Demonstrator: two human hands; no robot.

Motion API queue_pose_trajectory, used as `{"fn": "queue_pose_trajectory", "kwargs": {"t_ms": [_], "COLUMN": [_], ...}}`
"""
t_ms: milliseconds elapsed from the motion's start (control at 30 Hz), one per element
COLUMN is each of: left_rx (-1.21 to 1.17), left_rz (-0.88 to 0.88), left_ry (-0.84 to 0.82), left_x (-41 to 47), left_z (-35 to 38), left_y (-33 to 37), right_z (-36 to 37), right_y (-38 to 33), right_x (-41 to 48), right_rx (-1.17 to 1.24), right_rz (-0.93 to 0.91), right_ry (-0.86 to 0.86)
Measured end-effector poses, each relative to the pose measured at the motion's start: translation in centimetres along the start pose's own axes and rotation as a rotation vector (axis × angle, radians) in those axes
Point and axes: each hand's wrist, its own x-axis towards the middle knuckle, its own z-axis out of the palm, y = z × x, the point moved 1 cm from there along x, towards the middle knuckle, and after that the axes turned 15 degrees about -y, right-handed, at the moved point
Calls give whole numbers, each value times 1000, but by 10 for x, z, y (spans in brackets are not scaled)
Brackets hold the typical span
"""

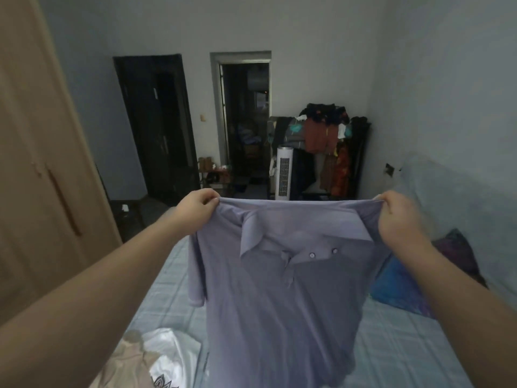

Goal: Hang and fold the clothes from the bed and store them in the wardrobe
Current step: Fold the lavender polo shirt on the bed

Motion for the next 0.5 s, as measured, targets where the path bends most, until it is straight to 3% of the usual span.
{"fn": "queue_pose_trajectory", "kwargs": {"t_ms": [167, 367, 500], "left_rx": [33, 32, 177], "left_rz": [-6, 65, 139], "left_ry": [174, 270, 396], "left_x": [-44, -102, -139], "left_z": [-10, -18, -24], "left_y": [-13, -6, 2], "right_z": [-17, -36, -52], "right_y": [-26, -56, -73], "right_x": [-43, -77, -104], "right_rx": [-360, -275, -250], "right_rz": [-261, -169, -184], "right_ry": [66, 210, 280]}}
